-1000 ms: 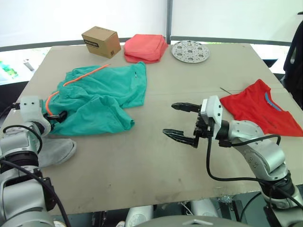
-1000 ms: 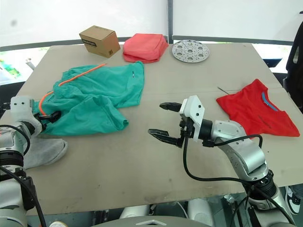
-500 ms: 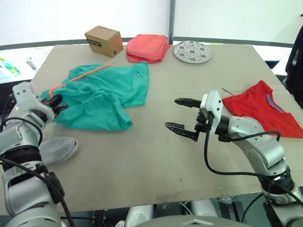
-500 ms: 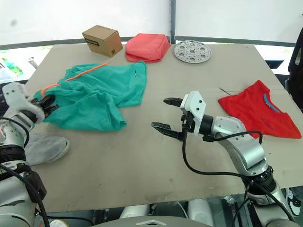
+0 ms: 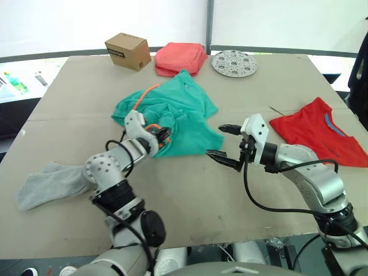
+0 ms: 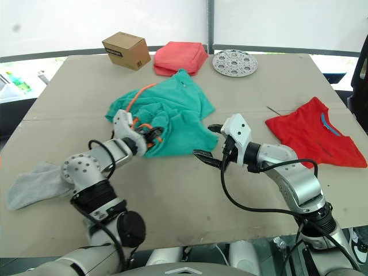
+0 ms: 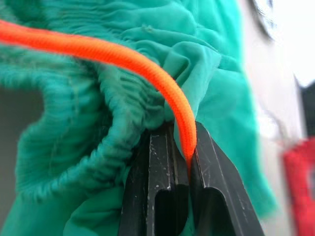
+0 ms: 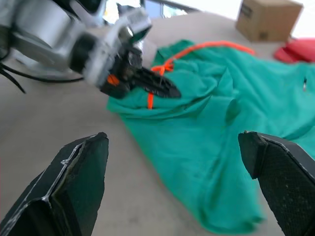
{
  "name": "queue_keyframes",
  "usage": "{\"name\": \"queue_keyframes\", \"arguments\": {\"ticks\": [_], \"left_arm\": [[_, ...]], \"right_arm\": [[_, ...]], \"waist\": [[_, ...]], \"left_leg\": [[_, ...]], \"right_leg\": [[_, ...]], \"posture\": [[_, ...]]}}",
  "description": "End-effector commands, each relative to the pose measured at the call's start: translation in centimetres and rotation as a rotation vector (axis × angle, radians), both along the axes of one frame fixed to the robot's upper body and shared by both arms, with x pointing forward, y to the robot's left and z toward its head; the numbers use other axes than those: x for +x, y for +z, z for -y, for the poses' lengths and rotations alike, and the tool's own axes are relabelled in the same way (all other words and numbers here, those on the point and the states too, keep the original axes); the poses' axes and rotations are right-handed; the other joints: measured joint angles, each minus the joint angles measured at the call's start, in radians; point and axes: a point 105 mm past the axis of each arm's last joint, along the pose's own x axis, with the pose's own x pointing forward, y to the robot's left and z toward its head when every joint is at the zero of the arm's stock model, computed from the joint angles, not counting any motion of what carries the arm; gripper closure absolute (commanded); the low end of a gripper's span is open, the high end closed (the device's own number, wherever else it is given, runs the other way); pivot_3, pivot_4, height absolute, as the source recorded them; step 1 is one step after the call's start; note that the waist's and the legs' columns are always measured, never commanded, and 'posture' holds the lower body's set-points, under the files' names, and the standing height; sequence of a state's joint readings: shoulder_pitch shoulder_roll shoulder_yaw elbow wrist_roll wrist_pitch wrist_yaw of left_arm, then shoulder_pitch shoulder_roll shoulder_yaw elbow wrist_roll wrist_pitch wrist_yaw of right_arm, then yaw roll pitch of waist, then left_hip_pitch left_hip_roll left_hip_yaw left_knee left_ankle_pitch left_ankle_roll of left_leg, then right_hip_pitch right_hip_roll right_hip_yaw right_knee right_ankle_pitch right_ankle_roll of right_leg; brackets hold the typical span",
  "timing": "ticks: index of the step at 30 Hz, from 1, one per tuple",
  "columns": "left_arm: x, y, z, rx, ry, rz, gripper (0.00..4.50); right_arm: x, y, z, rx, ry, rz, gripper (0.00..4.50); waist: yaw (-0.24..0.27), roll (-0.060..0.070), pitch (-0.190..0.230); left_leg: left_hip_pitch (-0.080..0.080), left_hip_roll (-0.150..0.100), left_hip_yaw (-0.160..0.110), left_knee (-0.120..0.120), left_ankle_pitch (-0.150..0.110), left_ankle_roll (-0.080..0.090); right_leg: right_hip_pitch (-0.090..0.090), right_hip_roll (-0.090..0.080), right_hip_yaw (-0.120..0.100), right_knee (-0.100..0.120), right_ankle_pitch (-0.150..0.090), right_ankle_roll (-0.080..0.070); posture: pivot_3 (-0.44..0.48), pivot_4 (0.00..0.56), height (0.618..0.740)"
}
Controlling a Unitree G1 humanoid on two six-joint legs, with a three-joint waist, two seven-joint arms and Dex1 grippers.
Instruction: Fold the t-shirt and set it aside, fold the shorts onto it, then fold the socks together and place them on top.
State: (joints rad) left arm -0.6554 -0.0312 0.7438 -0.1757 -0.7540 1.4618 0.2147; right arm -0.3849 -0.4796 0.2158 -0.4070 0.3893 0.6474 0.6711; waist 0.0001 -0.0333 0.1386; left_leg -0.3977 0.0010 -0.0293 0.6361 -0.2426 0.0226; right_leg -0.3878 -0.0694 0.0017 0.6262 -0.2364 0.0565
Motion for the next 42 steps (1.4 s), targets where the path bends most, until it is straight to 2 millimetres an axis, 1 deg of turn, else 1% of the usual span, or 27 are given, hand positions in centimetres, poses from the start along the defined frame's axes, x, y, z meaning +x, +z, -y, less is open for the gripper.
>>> {"name": "queue_keyframes", "arguments": {"ticks": [1,2,4,6,7,8,9,10,11,12,14,16,19,21,23,25,28,29,30,31,32,33,34,37,38,40,42], "left_arm": [[-1.5,1.4,-2.3,0.202,-0.011,0.075,4.46],[-2.1,0.9,-4.0,0.290,0.004,0.073,4.46],[-3.2,0.4,-6.9,0.382,0.018,0.080,4.46],[-4.5,0.9,-8.5,0.487,-0.037,0.139,3.70],[-4.8,1.1,-8.8,0.511,-0.058,0.161,3.44],[-5.2,1.5,-8.9,0.516,-0.086,0.194,2.99],[-5.5,2.4,-8.5,0.515,-0.131,0.251,2.45],[-5.8,2.9,-8.1,0.501,-0.173,0.292,2.21],[-6.2,3.2,-7.9,0.477,-0.203,0.317,1.82],[-6.8,3.3,-8.2,0.493,-0.243,0.342,1.55],[-8.2,2.5,-8.8,0.516,-0.336,0.333,1.55],[-9.2,1.9,-8.9,0.524,-0.412,0.336,1.55],[-9.7,0.4,-9.9,0.591,-0.456,0.328,1.55],[-9.4,-0.3,-11.2,0.653,-0.435,0.322,1.55],[-8.9,-0.1,-12.4,0.671,-0.391,0.327,1.55],[-8.2,0.5,-13.4,0.673,-0.338,0.349,1.55],[-6.9,0.9,-15.1,0.707,-0.254,0.336,1.55],[-6.6,1.1,-15.4,0.705,-0.237,0.342,1.49],[-6.4,1.4,-15.6,0.680,-0.215,0.342,1.49],[-6.2,1.5,-15.7,0.671,-0.206,0.339,1.49],[-6.1,1.2,-15.9,0.676,-0.208,0.316,1.49],[-6.1,0.8,-16.0,0.680,-0.213,0.287,1.49],[-6.1,0.3,-16.0,0.690,-0.223,0.259,1.49],[-5.8,-0.7,-15.5,0.698,-0.246,0.228,1.49],[-5.7,-1.0,-15.0,0.685,-0.264,0.222,1.49],[-5.8,-1.7,-13.8,0.652,-0.321,0.208,1.49],[-6.2,-2.7,-12.7,0.661,-0.402,0.184,1.49]], "right_arm": [[1.3,-0.3,0.2,-0.061,-0.086,-0.032,0.00],[1.9,-0.4,0.0,-0.058,-0.125,-0.053,0.00],[2.9,-0.6,-0.3,-0.048,-0.189,-0.101,0.00],[3.3,-0.8,-1.0,-0.034,-0.201,-0.139,0.00],[3.4,-0.8,-1.3,-0.030,-0.199,-0.149,0.00],[3.5,-0.8,-1.9,-0.020,-0.187,-0.168,0.00],[3.5,-0.8,-2.6,-0.012,-0.163,-0.179,0.00],[3.5,-0.7,-3.2,-0.005,-0.145,-0.184,0.00],[3.5,-0.5,-3.8,0.008,-0.124,-0.192,0.00],[3.5,-0.1,-4.8,0.038,-0.088,-0.206,0.00],[3.4,0.6,-6.5,0.066,-0.008,-0.221,0.00],[3.9,0.7,-7.5,0.056,0.014,-0.222,0.00],[6.4,-0.8,-8.5,0.007,-0.055,-0.240,0.00],[8.1,-2.1,-8.7,-0.030,-0.127,-0.252,0.00],[9.1,-3.0,-8.8,-0.051,-0.164,-0.261,0.00],[9.5,-4.0,-9.0,-0.068,-0.175,-0.275,0.00],[9.5,-5.9,-9.4,-0.116,-0.159,-0.287,0.00],[9.5,-6.2,-9.5,-0.123,-0.155,-0.286,0.56],[9.5,-6.6,-9.4,-0.134,-0.153,-0.277,0.82],[9.7,-6.8,-9.2,-0.144,-0.157,-0.262,1.21],[9.9,-6.7,-8.8,-0.151,-0.171,-0.233,1.72],[10.2,-6.4,-8.4,-0.152,-0.183,-0.210,2.10],[10.4,-5.9,-7.9,-0.142,-0.197,-0.181,2.70],[10.5,-4.4,-6.4,-0.109,-0.222,-0.120,4.16],[10.4,-3.9,-5.9,-0.089,-0.228,-0.100,4.47],[9.9,-3.3,-4.8,-0.062,-0.246,-0.095,4.47],[9.3,-2.9,-3.6,-0.064,-0.267,-0.064,4.47]], "waist": [[-0.018,0.000,0.000],[-0.023,0.001,0.000],[-0.035,0.001,0.000],[-0.042,0.000,0.000],[-0.040,0.000,0.001],[-0.032,0.001,0.001],[-0.028,0.001,0.001],[-0.012,0.002,0.002],[-0.009,0.002,0.002],[-0.008,0.002,0.002],[-0.015,0.003,0.003],[-0.027,0.005,0.004],[-0.027,0.007,0.005],[-0.032,0.007,0.005],[-0.033,0.007,0.005],[-0.032,0.007,0.005],[-0.037,0.006,0.005],[-0.041,0.005,0.004],[-0.043,0.005,0.004],[-0.044,0.005,0.004],[-0.044,0.005,0.004],[-0.044,0.005,0.004],[-0.044,0.005,0.004],[-0.039,0.006,0.004],[-0.037,0.006,0.004],[-0.034,0.006,0.004],[-0.035,0.006,0.004]], "left_leg": [[0.000,0.000,0.000,-0.001,0.001,-0.002],[0.002,0.000,0.001,-0.002,0.003,-0.005],[0.008,0.000,-0.002,-0.007,0.005,-0.009],[0.011,0.000,-0.004,-0.012,0.006,-0.011],[0.012,0.001,-0.003,-0.014,0.007,-0.012],[0.012,0.001,-0.004,-0.016,0.008,-0.013],[0.012,0.001,-0.005,-0.018,0.008,-0.014],[0.011,0.001,-0.005,-0.018,0.008,-0.014],[0.011,0.000,-0.005,-0.017,0.006,-0.010],[0.011,0.000,-0.005,-0.017,0.006,-0.010],[0.011,-0.001,-0.004,-0.016,0.006,-0.010],[0.013,0.000,-0.002,-0.017,0.006,-0.010],[0.013,0.001,-0.003,-0.018,0.006,-0.010],[0.013,0.001,-0.003,-0.019,0.006,-0.010],[0.012,0.001,-0.003,-0.019,0.006,-0.010],[0.011,0.001,-0.003,-0.019,0.006,-0.010],[0.010,0.000,-0.003,-0.019,0.006,-0.010],[0.011,0.000,-0.003,-0.019,0.006,-0.010],[0.011,0.001,-0.003,-0.019,0.006,-0.010],[0.011,0.001,-0.003,-0.019,0.006,-0.010],[0.011,0.001,-0.003,-0.020,0.006,-0.010],[0.011,0.001,-0.003,-0.020,0.006,-0.010],[0.012,0.001,-0.003,-0.020,0.006,-0.010],[0.011,0.001,-0.003,-0.021,0.006,-0.010],[0.011,0.001,-0.004,-0.021,0.006,-0.010],[0.010,0.001,-0.005,-0.021,0.006,-0.010],[0.010,0.001,-0.005,-0.021,0.006,-0.010]], "right_leg": [[0.000,0.001,0.000,0.000,0.000,0.000],[0.000,0.003,0.002,0.000,0.000,0.000],[-0.001,0.008,0.011,0.001,0.000,-0.001],[-0.001,0.010,0.014,0.001,-0.001,-0.002],[-0.002,0.011,0.015,0.000,-0.001,-0.002],[-0.002,0.011,0.016,0.000,0.000,-0.003],[-0.003,0.010,0.014,-0.001,0.000,-0.004],[-0.003,0.010,0.014,-0.001,-0.001,-0.005],[-0.003,0.008,0.013,-0.001,-0.002,-0.007],[-0.003,0.007,0.013,-0.001,-0.001,-0.008],[-0.003,0.006,0.014,-0.002,-0.002,-0.009],[-0.003,0.006,0.016,-0.002,-0.001,-0.009],[-0.004,0.007,0.014,-0.001,-0.001,-0.009],[-0.004,0.006,0.014,-0.001,-0.001,-0.010],[-0.005,0.007,0.014,-0.001,-0.001,-0.010],[-0.007,0.007,0.014,-0.001,-0.001,-0.009],[-0.008,0.008,0.014,-0.001,0.001,-0.006],[-0.008,0.008,0.014,0.000,0.001,-0.006],[-0.007,0.008,0.014,0.000,0.001,-0.006],[-0.007,0.008,0.015,0.000,0.001,-0.006],[-0.007,0.008,0.015,0.000,0.001,-0.005],[-0.008,0.008,0.015,0.000,0.001,-0.005],[-0.008,0.008,0.015,0.001,0.001,-0.005],[-0.008,0.007,0.014,0.000,0.001,-0.005],[-0.008,0.006,0.014,0.000,0.001,-0.005],[-0.008,0.004,0.013,0.000,0.001,-0.005],[-0.008,0.003,0.013,0.000,0.001,-0.005]], "posture": [[0.000,0.150,0.740],[0.000,0.150,0.740],[0.000,0.150,0.740],[0.000,0.150,0.740],[0.000,0.150,0.740],[0.000,0.150,0.740],[0.000,0.150,0.740],[0.000,0.150,0.740],[0.000,0.150,0.740],[0.000,0.150,0.740],[0.000,0.150,0.740],[0.000,0.150,0.740],[0.000,0.150,0.740],[0.000,0.150,0.740],[0.000,0.150,0.740],[0.000,0.150,0.740],[0.000,0.150,0.740],[0.000,0.150,0.740],[0.000,0.150,0.740],[0.000,0.150,0.740],[0.000,0.150,0.740],[0.000,0.150,0.740],[0.000,0.150,0.740],[0.000,0.150,0.740],[0.000,0.150,0.740],[0.000,0.150,0.740],[0.000,0.150,0.740]]}}
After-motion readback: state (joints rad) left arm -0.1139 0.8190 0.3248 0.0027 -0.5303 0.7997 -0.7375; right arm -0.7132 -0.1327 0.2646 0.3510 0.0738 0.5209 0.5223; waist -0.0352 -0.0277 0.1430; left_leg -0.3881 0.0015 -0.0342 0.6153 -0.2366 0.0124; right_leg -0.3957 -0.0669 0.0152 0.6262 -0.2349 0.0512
